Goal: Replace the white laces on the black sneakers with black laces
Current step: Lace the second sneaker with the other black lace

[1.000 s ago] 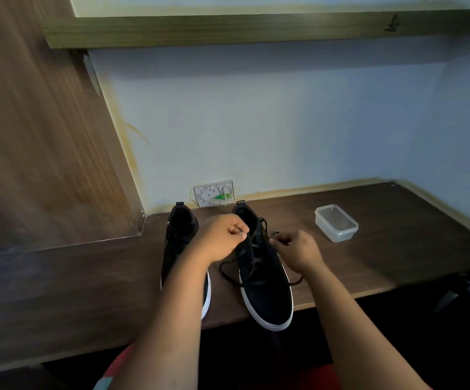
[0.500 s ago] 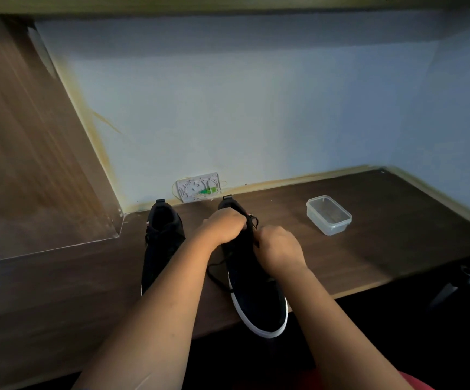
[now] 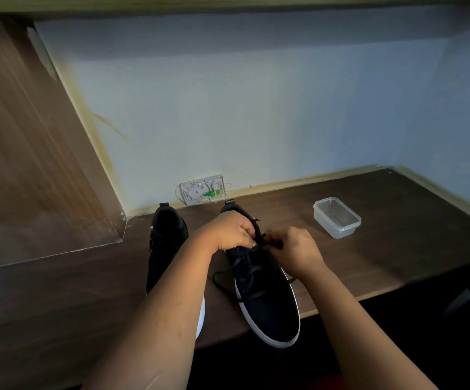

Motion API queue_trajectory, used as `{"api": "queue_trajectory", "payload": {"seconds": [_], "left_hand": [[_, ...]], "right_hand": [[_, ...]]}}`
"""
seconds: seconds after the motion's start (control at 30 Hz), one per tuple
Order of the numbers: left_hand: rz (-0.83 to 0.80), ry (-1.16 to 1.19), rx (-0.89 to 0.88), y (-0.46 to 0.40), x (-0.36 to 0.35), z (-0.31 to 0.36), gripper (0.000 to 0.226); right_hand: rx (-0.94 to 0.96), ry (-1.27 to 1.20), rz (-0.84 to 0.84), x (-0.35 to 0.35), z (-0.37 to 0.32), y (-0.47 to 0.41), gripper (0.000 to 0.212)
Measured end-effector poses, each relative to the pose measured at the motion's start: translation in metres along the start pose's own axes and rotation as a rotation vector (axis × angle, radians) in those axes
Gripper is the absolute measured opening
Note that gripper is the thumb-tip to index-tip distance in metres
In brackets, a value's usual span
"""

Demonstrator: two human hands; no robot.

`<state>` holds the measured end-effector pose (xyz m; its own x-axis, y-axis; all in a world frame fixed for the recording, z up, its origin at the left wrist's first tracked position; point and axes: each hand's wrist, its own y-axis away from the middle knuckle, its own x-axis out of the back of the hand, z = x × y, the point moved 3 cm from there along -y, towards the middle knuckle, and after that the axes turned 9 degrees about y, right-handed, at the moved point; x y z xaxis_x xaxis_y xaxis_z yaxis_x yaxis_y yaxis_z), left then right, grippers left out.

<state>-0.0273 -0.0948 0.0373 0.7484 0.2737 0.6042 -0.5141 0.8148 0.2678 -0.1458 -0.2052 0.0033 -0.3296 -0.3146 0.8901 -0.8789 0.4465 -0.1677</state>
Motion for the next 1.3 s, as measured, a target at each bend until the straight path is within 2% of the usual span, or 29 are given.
{"api": "queue_trajectory", "payload": {"seconds": [0.07,0.17,0.27,0.43,0.5,0.57,0.63,0.67,0.7,0.73,0.77,0.8,0.83,0.87,0.9,0.97,1.03,1.07,1.13,1.2,1.3], "left_hand": [[0.038,-0.024,-0.029,0.001,0.001,-0.003,0.012],[0.096,-0.208,-0.042,0.002,0.0,-0.002,0.01],[0.14,-0.333,-0.055,0.006,0.002,0.001,0.007],[0.252,-0.087,-0.1,0.013,0.021,-0.006,0.016],[0.401,0.205,-0.085,0.014,0.03,-0.015,0.013],[0.641,0.756,-0.128,0.021,0.045,-0.019,0.017],[0.908,1.45,-0.312,0.036,0.073,-0.024,0.026],[0.986,1.785,-0.415,0.046,0.087,-0.029,0.028],[1.037,2.039,-0.478,0.054,0.098,-0.035,0.03],[1.08,2.145,-0.482,0.061,0.105,-0.039,0.03],[1.14,2.066,-0.382,0.067,0.11,-0.044,0.028],[1.189,1.789,-0.201,0.069,0.11,-0.049,0.026],[1.168,1.397,-0.038,0.068,0.105,-0.05,0.024],[1.073,1.005,0.045,0.062,0.097,-0.047,0.022],[0.923,0.7,0.038,0.053,0.087,-0.04,0.018],[0.583,0.242,-0.061,0.035,0.058,-0.022,0.009],[0.369,-0.222,-0.096,0.022,0.03,-0.006,0.013],[0.309,-0.374,-0.078,0.019,0.018,-0.001,0.016],[0.209,-0.524,-0.015,0.014,0.0,0.001,0.022],[0.162,-0.548,0.025,0.009,-0.009,-0.002,0.026],[0.204,-0.442,0.035,0.005,-0.007,-0.007,0.028]], "right_hand": [[0.016,-0.044,0.012,0.001,0.0,0.001,0.023],[0.063,-0.188,-0.016,0.003,-0.008,0.0,0.046],[0.134,-0.032,-0.04,-0.002,-0.013,-0.002,0.06],[0.096,0.083,-0.028,-0.001,-0.009,-0.003,0.056],[0.09,0.067,-0.019,-0.003,-0.008,-0.004,0.054],[0.068,-0.005,-0.037,-0.007,-0.006,-0.004,0.054],[0.051,-0.088,-0.04,-0.008,-0.004,-0.004,0.052],[0.04,-0.119,-0.034,-0.008,-0.002,-0.005,0.051],[0.031,-0.141,-0.034,-0.008,-0.001,-0.005,0.051],[0.03,-0.157,-0.038,-0.008,0.0,-0.006,0.052],[0.037,-0.164,-0.041,-0.007,0.0,-0.006,0.055],[0.042,-0.168,-0.042,-0.007,-0.001,-0.006,0.056],[0.046,-0.173,-0.044,-0.006,-0.002,-0.006,0.055],[0.048,-0.183,-0.043,-0.006,-0.002,-0.005,0.053],[0.045,-0.195,-0.04,-0.006,-0.003,-0.005,0.05],[0.037,-0.215,-0.018,-0.007,-0.003,-0.005,0.043],[0.036,-0.236,0.013,-0.008,-0.003,-0.005,0.039],[0.03,-0.253,0.016,-0.009,-0.002,-0.004,0.038],[0.004,-0.282,0.01,-0.01,-0.003,-0.005,0.039],[-0.011,-0.235,0.044,-0.011,-0.006,-0.005,0.032],[-0.005,-0.103,0.184,-0.014,-0.014,-0.004,0.022]]}}
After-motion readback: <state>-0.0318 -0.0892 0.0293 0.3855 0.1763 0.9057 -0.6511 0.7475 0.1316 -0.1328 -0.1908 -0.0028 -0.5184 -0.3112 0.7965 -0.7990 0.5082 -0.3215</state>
